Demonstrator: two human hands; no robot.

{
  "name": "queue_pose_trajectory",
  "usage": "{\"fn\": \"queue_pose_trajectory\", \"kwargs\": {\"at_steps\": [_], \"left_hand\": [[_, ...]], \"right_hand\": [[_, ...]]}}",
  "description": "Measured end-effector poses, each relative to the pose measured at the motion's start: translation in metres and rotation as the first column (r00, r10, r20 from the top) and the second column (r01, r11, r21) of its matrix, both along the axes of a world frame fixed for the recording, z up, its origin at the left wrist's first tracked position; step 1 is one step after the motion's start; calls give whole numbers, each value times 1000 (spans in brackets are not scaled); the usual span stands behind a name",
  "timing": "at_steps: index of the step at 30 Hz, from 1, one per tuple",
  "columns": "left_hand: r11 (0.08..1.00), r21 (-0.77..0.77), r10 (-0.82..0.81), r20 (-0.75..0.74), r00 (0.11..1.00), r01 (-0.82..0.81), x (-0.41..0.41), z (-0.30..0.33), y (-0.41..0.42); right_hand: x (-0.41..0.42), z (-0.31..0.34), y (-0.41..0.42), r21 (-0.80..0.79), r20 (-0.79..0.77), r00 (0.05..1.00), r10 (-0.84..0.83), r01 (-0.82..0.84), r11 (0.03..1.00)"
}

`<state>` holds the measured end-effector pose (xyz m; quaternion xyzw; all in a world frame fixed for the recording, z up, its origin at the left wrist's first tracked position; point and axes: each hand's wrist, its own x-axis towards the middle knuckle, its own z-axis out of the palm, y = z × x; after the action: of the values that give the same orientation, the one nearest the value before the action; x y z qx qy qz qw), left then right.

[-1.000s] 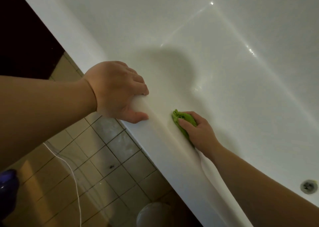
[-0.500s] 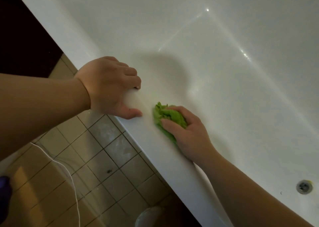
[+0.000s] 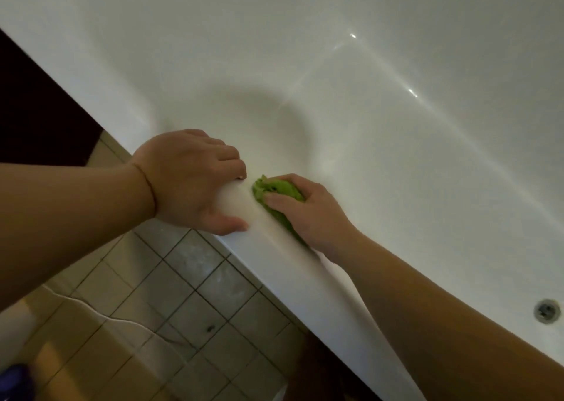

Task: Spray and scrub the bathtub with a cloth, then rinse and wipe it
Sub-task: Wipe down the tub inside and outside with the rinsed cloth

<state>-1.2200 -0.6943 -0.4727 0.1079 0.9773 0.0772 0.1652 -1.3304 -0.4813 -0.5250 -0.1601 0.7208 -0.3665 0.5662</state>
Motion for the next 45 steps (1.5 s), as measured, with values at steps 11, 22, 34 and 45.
{"fn": "queue_pose_trajectory", "kwargs": {"at_steps": [11, 22, 34, 45], "left_hand": [[997, 32, -74, -4, 997, 75, 3, -6, -28], [997, 59, -44, -13, 999, 45, 5, -9, -53], [995, 30, -92, 10, 996, 91, 5, -10, -70], [998, 28, -54, 53, 997, 53, 2, -5, -77]], "right_hand": [[-8, -116, 43, 379, -96, 992, -81, 112, 919], [-10, -123, 30, 219, -28, 994, -104, 108, 970], [-20, -210, -28, 474, -204, 979, 14, 86, 876], [-2, -51, -20, 26, -34, 998, -47, 48, 998]]}}
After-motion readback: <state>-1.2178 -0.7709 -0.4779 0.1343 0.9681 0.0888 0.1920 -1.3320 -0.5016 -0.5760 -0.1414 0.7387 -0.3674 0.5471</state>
